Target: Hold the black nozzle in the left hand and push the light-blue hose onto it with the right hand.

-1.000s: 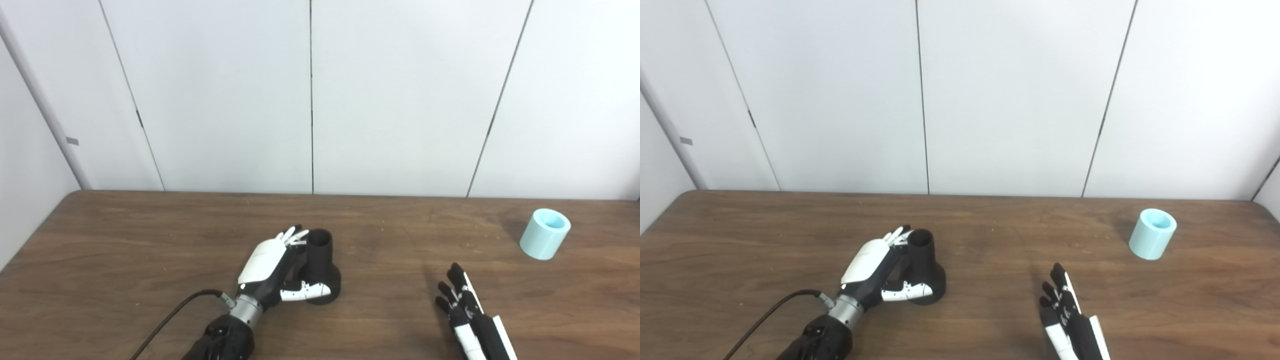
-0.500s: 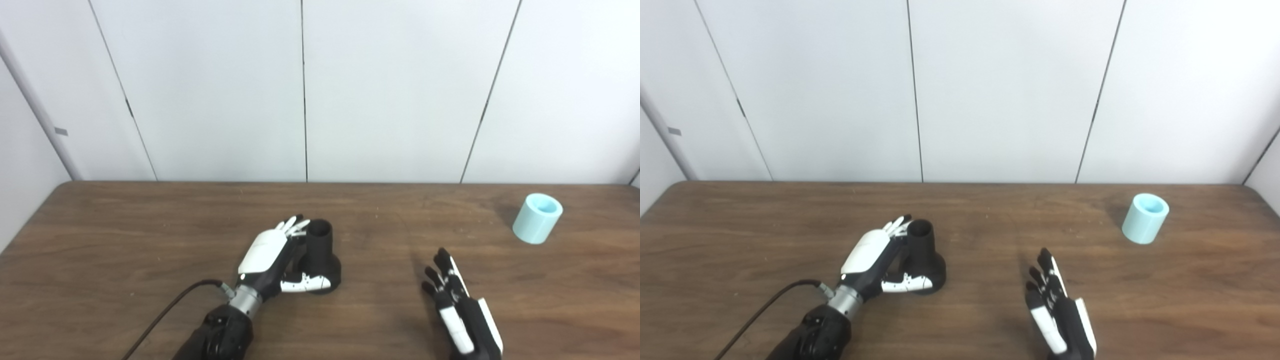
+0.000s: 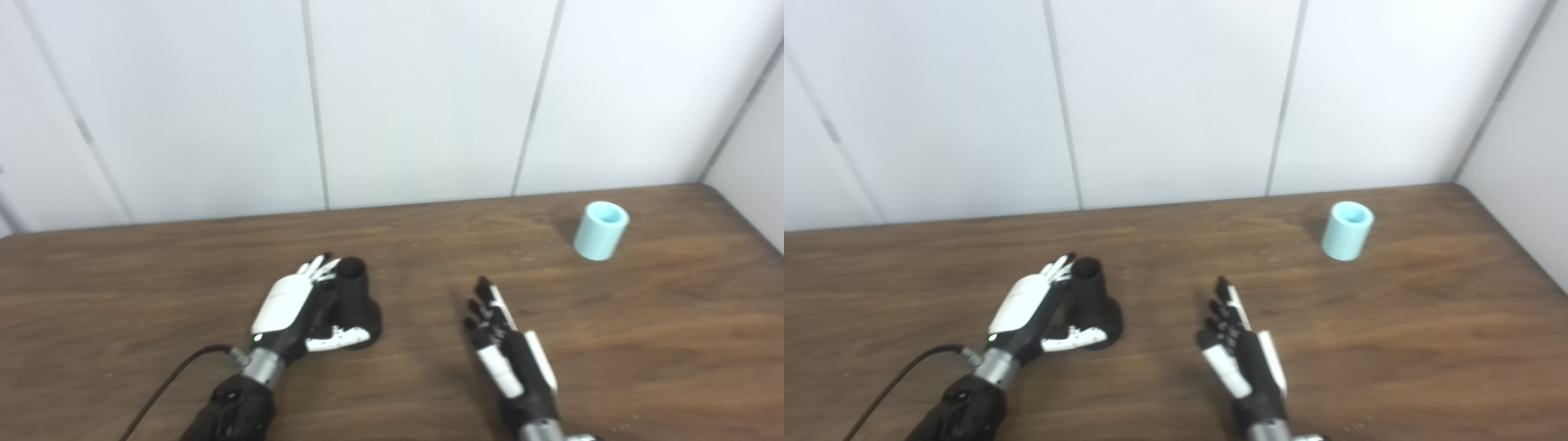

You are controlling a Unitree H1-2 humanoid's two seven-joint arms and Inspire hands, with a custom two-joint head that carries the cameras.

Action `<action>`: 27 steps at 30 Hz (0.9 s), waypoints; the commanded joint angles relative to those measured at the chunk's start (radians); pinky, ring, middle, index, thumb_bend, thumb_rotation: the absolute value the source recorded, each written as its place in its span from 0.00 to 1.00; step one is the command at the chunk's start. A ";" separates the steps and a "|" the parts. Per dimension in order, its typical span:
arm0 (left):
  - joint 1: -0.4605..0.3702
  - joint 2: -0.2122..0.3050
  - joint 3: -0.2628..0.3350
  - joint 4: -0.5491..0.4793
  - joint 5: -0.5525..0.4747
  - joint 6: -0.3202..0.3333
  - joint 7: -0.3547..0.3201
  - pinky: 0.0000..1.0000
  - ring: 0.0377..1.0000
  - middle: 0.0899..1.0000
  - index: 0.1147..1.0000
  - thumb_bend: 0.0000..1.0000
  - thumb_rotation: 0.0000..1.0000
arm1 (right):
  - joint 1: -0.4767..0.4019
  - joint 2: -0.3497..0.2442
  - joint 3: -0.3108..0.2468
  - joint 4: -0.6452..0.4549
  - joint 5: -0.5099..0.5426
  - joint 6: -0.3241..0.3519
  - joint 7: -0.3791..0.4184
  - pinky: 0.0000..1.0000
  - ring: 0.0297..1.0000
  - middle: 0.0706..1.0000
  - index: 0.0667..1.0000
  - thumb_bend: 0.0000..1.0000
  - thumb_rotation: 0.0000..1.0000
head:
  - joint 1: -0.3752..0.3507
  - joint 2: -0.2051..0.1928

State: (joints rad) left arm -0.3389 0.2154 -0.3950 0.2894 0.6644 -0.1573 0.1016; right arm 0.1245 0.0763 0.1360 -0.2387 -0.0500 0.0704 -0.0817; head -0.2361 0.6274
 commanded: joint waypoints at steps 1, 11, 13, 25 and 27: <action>0.160 -0.006 -0.056 0.094 0.006 -0.011 -0.020 1.00 1.00 0.89 0.43 0.59 0.62 | -0.013 0.033 0.004 -0.038 -0.020 -0.011 -0.011 0.94 0.97 1.00 1.00 0.74 0.77 | 0.001 0.001; 0.150 0.009 -0.065 0.116 0.033 -0.038 -0.002 1.00 1.00 0.89 0.40 0.59 0.64 | -0.023 0.038 -0.012 -0.095 -0.028 0.043 -0.013 0.91 0.96 1.00 1.00 0.73 0.76 | -0.003 -0.012; 0.144 0.014 -0.067 0.128 0.039 -0.046 0.007 1.00 1.00 0.89 0.40 0.60 0.64 | -0.038 0.026 -0.026 -0.126 -0.019 0.073 -0.007 0.92 0.96 1.00 1.00 0.74 0.76 | -0.005 -0.014; 0.142 0.015 -0.058 0.154 0.038 -0.054 0.042 1.00 1.00 0.89 0.44 0.59 0.60 | -0.298 -0.266 -0.097 -0.277 -0.334 0.204 0.058 0.76 0.83 0.86 0.91 0.85 0.69 | 0.011 -0.021; 0.148 0.008 -0.062 0.160 0.041 -0.053 0.050 1.00 1.00 0.89 0.43 0.59 0.60 | -0.356 -0.353 -0.094 -0.284 -0.401 0.241 0.118 0.75 0.81 0.83 0.88 0.87 0.66 | 0.012 -0.023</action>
State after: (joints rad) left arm -0.3469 0.2308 -0.4176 0.3073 0.6784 -0.2157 0.1256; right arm -0.1522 -0.2033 0.0494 -0.4695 -0.3841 0.2976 -0.0052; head -0.2240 0.6029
